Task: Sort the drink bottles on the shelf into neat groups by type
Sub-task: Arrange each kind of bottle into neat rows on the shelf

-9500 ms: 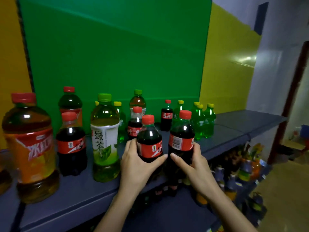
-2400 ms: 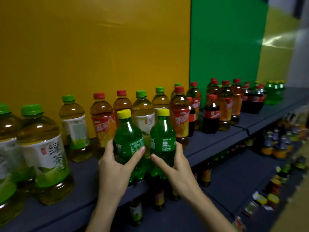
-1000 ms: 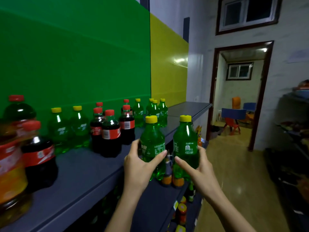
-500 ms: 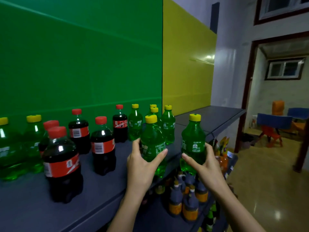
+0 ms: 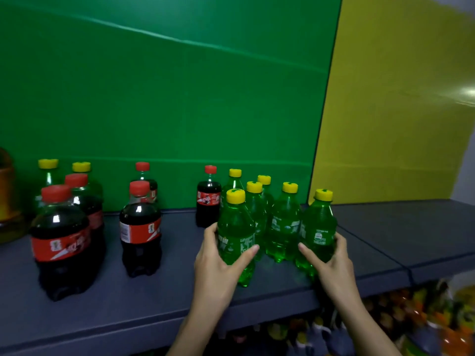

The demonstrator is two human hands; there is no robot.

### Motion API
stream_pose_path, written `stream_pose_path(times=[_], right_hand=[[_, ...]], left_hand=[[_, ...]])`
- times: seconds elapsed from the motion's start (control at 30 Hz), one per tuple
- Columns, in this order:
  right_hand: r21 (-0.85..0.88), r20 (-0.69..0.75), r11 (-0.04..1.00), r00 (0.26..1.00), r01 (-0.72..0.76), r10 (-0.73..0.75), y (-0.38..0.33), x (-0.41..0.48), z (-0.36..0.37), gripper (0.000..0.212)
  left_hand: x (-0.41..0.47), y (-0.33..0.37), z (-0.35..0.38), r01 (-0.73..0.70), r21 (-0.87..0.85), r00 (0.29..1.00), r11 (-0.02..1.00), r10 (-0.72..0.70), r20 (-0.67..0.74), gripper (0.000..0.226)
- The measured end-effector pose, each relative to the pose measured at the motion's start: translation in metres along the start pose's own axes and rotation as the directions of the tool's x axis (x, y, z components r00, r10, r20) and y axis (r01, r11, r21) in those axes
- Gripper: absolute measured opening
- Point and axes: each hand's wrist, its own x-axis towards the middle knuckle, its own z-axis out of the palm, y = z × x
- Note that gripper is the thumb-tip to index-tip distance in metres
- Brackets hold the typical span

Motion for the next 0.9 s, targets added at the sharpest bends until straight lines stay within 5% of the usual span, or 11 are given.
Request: stream_pose_path(times=[0.47,0.63,0.77,0.9], right_hand=[[-0.034,0.115,0.997,0.991,0.070,-0.065,0.012,0.027,0.012,0.074],[0.016,-0.075,0.982,0.980,0.188,-0.186,-0.009,0.005,0.001,0.101],[0.131,-0.226,0.904,0.900,0.407,-0.372,-0.033,-0.017,0.005,0.062],[0.422,-0.014,0.828,0.916,0.369,-0.401,-0.070,-0.034,0.034,0.015]], left_hand=[[0.015,-0.003,0.010,-0.014,0.240,0.999,0.971,0.021,-0.030,0.071],[0.006,0.004,-0.004,-0.052,0.308,0.998,0.950,0.061,-0.020,0.070],[-0.012,0.018,-0.044,-0.163,0.367,0.974,0.916,0.209,-0.092,0.043],[-0.026,0.035,-0.099,-0.167,0.368,0.937,0.915,0.263,-0.231,0.010]])
